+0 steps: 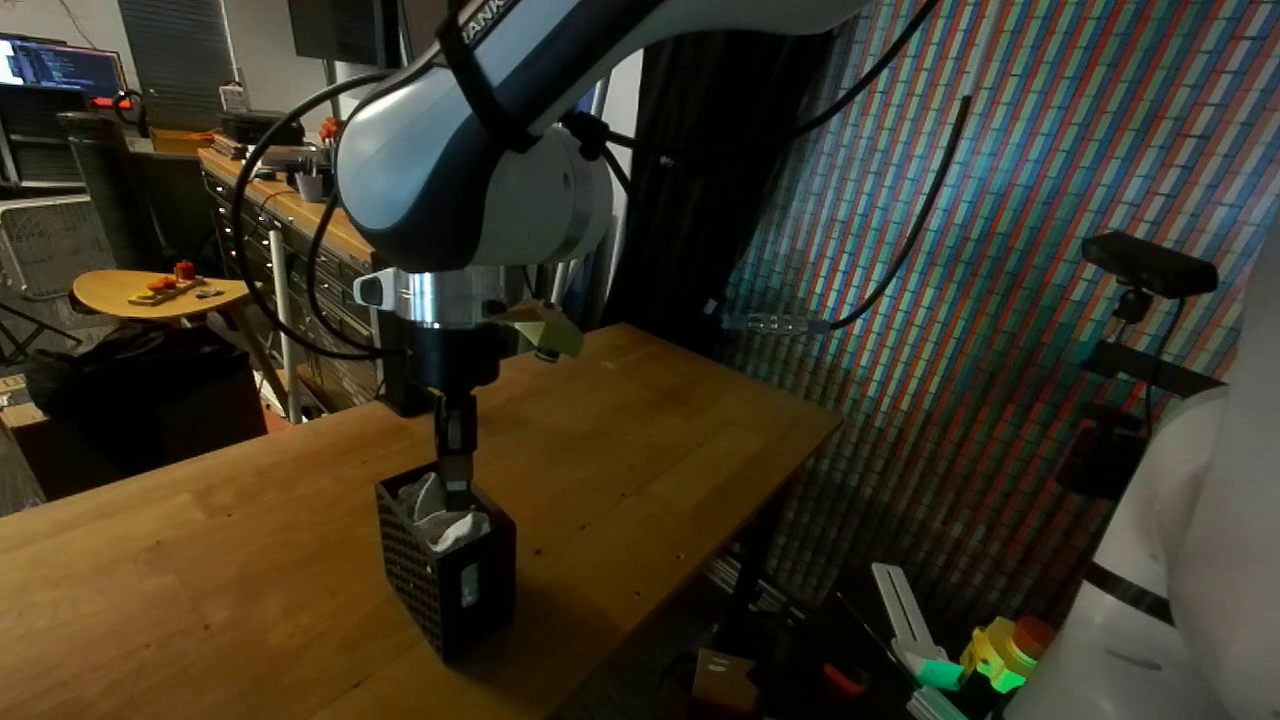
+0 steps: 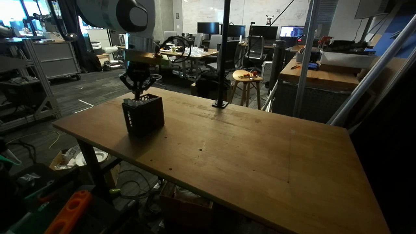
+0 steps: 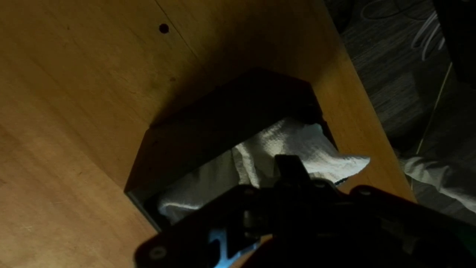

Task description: Put the towel in the box

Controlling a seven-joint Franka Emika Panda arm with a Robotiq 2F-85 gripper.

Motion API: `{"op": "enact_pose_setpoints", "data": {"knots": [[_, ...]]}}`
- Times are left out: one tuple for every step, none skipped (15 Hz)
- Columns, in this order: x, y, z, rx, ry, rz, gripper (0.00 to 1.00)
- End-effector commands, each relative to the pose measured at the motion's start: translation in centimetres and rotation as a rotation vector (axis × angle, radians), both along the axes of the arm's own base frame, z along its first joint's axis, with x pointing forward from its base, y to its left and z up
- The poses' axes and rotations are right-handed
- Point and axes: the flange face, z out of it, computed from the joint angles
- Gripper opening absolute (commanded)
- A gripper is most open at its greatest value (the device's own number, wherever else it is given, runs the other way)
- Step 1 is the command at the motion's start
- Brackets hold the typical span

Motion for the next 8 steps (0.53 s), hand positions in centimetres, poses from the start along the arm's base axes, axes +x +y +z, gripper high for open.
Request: {"op": "enact_pose_setpoints", "data": {"knots": [[-0.5, -0.1, 1.3, -0.018, -0.019, 0.003, 0.03], [-0.6, -0.2, 1.5, -0.023, -0.018, 0.003, 0.03], [-0.7, -0.3, 1.5, -0.025, -0.017, 0.003, 0.04], [-0.9, -0.3, 1.6, -0.025, -0.014, 0.0, 0.03], [-1.1, -0.3, 1.6, -0.025, -0.012, -0.003, 0.04], [-1.2, -0.3, 1.6, -0.022, -0.011, -0.007, 0.03], [-1.3, -0.2, 1.6, -0.021, -0.011, -0.009, 0.03], [-1.5, -0.2, 1.6, -0.021, -0.01, -0.01, 0.04]]}}
